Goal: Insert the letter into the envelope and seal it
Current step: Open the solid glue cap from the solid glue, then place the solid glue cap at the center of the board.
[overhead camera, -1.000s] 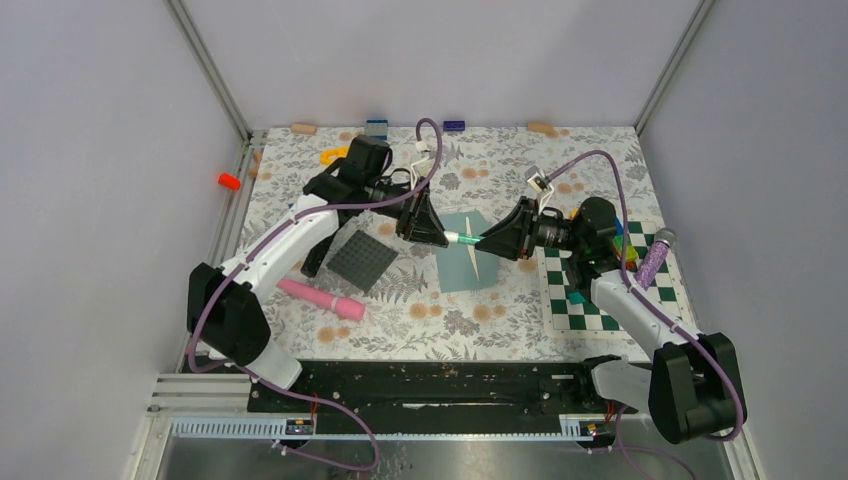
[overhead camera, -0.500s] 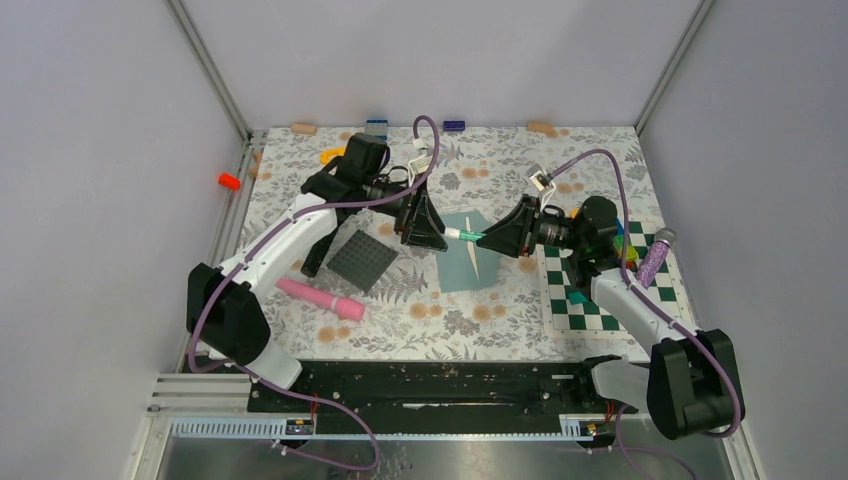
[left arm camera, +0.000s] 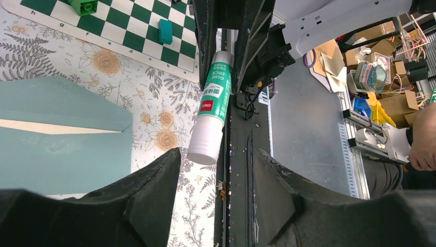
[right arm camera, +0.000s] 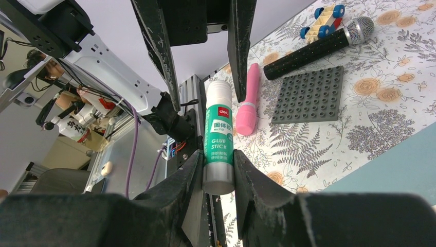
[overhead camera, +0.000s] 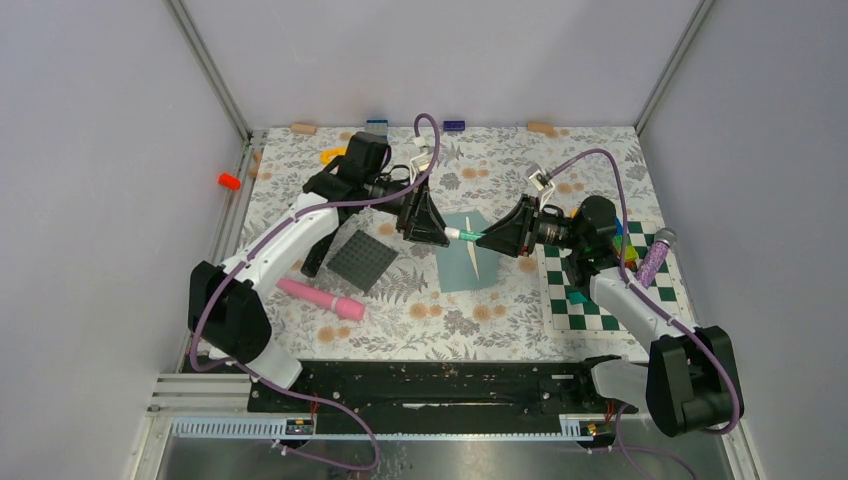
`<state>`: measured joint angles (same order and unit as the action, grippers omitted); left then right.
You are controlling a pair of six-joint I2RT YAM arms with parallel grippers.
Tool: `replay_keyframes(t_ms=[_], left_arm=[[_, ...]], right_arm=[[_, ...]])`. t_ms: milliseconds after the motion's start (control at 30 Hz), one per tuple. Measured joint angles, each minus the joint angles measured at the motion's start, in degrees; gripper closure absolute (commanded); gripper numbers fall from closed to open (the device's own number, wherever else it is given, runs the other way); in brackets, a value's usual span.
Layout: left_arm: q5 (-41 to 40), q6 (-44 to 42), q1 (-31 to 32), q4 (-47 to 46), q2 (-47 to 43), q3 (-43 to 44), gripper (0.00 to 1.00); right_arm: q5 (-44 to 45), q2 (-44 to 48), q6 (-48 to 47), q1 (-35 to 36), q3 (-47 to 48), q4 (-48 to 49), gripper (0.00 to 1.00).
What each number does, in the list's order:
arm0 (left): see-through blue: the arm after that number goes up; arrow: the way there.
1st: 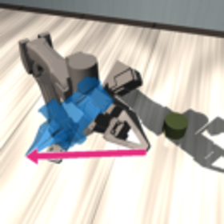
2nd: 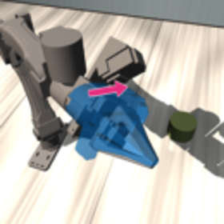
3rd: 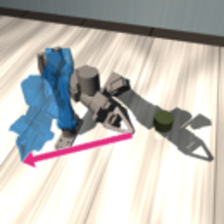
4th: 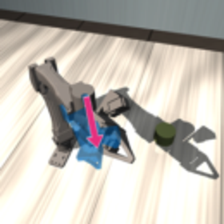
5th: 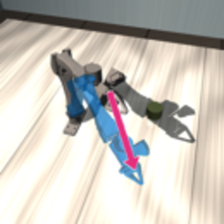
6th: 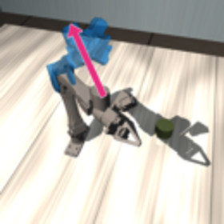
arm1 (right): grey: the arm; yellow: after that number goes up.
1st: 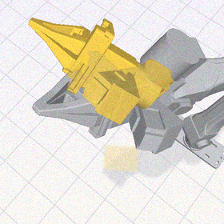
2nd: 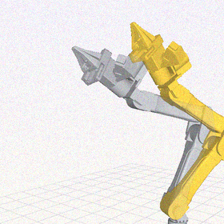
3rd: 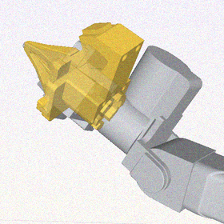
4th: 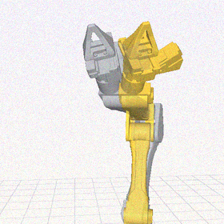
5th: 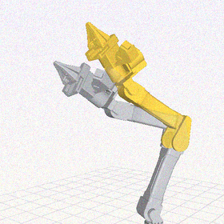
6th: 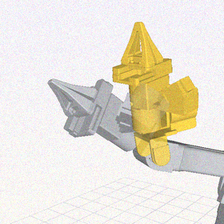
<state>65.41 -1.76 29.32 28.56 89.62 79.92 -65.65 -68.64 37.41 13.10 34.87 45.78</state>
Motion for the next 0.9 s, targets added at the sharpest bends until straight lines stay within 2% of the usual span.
replay_keyframes(t_ms=[267, 333, 700, 900], left_arm=[[-0.09, 0.31, 0.24, -0.02, 0.55, 0.00, 0.76], [-0.26, 0.31, 0.17, -0.07, 0.57, 0.00, 0.80], [0.83, 0.09, -2.40, 0.04, 0.57, -0.02, 0.81], [0.72, -3.19, -4.42, 2.60, 0.52, -0.02, 0.81]], right_arm=[[-0.26, 0.00, 0.09, 0.00, 0.00, 0.17, 1.00], [-0.66, 0.00, 0.24, 0.00, 0.00, 0.57, 1.00], [-0.68, 0.00, -0.28, -0.04, 0.00, 0.66, 1.00], [-0.87, 0.00, -0.70, -0.04, 0.00, -0.39, 1.00]])
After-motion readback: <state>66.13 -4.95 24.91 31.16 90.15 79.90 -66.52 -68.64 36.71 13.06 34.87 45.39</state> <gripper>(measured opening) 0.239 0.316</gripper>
